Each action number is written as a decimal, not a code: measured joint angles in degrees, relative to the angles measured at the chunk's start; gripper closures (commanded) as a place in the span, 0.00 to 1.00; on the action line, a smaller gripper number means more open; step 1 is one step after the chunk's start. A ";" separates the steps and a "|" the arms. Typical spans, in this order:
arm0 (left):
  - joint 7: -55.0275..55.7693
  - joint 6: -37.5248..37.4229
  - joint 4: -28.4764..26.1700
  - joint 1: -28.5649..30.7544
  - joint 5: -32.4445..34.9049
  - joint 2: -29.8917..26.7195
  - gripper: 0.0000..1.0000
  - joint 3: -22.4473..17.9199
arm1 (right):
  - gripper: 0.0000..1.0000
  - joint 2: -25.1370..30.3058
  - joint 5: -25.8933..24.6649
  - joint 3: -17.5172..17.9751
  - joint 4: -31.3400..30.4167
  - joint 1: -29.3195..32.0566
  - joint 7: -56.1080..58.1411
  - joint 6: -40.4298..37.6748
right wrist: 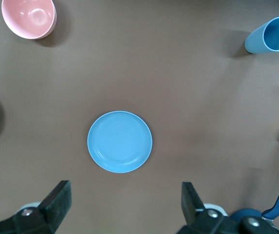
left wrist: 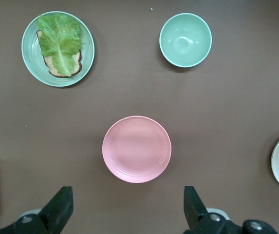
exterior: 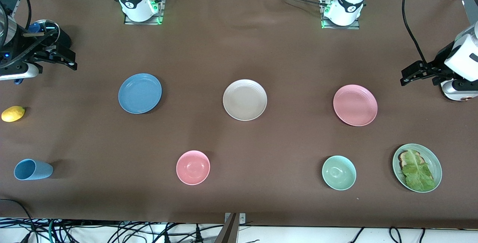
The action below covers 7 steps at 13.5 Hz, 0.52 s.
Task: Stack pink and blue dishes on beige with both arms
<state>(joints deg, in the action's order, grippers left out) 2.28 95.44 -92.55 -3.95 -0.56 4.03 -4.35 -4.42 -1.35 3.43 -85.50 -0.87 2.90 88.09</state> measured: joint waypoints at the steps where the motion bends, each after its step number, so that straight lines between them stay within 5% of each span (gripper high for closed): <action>1: 0.00 0.00 0.00 0.28 0.00 0.77 0.00 -0.09 | 0.00 0.00 0.00 0.00 0.00 0.00 0.00 0.00; 7: -3.02 0.07 0.03 4.21 0.25 6.22 0.00 -0.25 | 0.00 0.00 0.00 0.00 0.00 0.00 0.00 -0.04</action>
<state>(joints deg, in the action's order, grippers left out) -0.74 95.51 -92.52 0.26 -0.32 10.25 -4.60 -4.42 -1.35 3.43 -85.50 -0.88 2.90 88.05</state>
